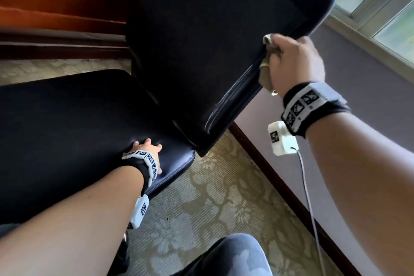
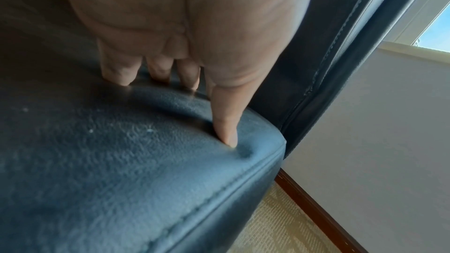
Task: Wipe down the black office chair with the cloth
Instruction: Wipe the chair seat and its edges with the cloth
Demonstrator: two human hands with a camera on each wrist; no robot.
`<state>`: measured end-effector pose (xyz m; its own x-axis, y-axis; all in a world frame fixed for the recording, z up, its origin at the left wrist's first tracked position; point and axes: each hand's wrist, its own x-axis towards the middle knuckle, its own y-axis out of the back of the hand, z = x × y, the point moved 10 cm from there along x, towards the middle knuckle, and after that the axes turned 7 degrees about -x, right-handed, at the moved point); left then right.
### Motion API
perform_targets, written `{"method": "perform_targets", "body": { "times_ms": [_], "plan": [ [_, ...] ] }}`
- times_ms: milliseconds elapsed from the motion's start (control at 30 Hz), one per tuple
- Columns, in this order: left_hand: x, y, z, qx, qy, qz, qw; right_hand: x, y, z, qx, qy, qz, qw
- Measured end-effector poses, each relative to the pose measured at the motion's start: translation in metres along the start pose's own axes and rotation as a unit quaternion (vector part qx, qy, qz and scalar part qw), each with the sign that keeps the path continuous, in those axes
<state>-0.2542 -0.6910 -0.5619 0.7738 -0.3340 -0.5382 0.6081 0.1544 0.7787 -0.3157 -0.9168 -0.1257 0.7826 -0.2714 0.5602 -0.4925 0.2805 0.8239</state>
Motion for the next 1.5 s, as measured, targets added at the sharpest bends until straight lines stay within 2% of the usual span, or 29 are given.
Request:
{"method": "perform_targets", "body": {
  "times_ms": [133, 267, 300, 400, 467, 567, 633, 733, 800, 900, 967, 1067, 1133, 1233, 1300, 1433, 1500],
  "plan": [
    [0.0, 0.0, 0.0, 0.012, 0.0, -0.004, 1.0, -0.025, -0.018, -0.03, -0.025, 0.079, -0.052, 0.995],
    [0.002, -0.001, -0.001, 0.011, 0.001, -0.011, 1.0, -0.001, 0.0, 0.005, 0.001, -0.004, -0.011, 1.0],
    [0.002, -0.002, -0.002, 0.013, 0.003, -0.014, 1.0, -0.007, -0.005, 0.001, -0.004, -0.004, -0.013, 1.0],
    [0.001, -0.001, 0.0, 0.017, -0.006, -0.006, 1.0, -0.036, -0.027, -0.031, -0.025, 0.071, -0.046, 0.996],
    [0.001, 0.0, 0.0, 0.015, -0.009, -0.005, 1.0, -0.034, -0.028, -0.033, -0.03, 0.094, -0.047, 0.994],
    [0.002, -0.002, -0.001, 0.012, -0.006, -0.013, 1.0, -0.013, -0.012, -0.008, 0.0, 0.035, -0.009, 0.999],
    [0.001, -0.002, -0.002, 0.01, -0.002, -0.018, 1.0, -0.019, -0.013, -0.009, 0.01, 0.02, -0.004, 1.0],
    [-0.001, 0.0, 0.0, 0.013, -0.007, -0.013, 1.0, -0.05, -0.036, -0.043, -0.014, 0.087, -0.06, 0.994],
    [-0.001, 0.0, 0.0, 0.006, -0.007, -0.01, 1.0, -0.052, -0.038, -0.046, -0.026, 0.111, -0.062, 0.992],
    [-0.002, -0.003, -0.001, -0.008, -0.003, -0.015, 1.0, -0.026, -0.022, -0.013, 0.003, 0.042, -0.003, 0.999],
    [-0.005, -0.004, -0.002, -0.014, -0.002, -0.011, 1.0, -0.028, -0.024, -0.009, 0.025, 0.013, 0.007, 1.0],
    [-0.01, -0.004, -0.001, -0.017, -0.007, 0.0, 1.0, -0.066, -0.052, -0.051, 0.001, 0.095, -0.046, 0.994],
    [-0.011, -0.003, 0.0, -0.019, -0.013, -0.001, 1.0, -0.076, -0.061, -0.058, -0.02, 0.128, -0.06, 0.99],
    [-0.014, -0.002, 0.001, -0.016, -0.016, 0.003, 1.0, -0.054, -0.048, -0.034, 0.001, 0.088, -0.014, 0.996],
    [-0.013, -0.003, 0.001, -0.015, -0.016, 0.001, 1.0, -0.051, -0.049, -0.024, 0.022, 0.057, -0.009, 0.998],
    [-0.012, -0.005, 0.0, -0.017, -0.016, 0.001, 1.0, -0.088, -0.079, -0.059, -0.021, 0.132, -0.083, 0.988],
    [-0.011, -0.006, 0.001, -0.017, -0.017, 0.002, 1.0, -0.088, -0.079, -0.056, -0.017, 0.135, -0.076, 0.988]
  ]
}}
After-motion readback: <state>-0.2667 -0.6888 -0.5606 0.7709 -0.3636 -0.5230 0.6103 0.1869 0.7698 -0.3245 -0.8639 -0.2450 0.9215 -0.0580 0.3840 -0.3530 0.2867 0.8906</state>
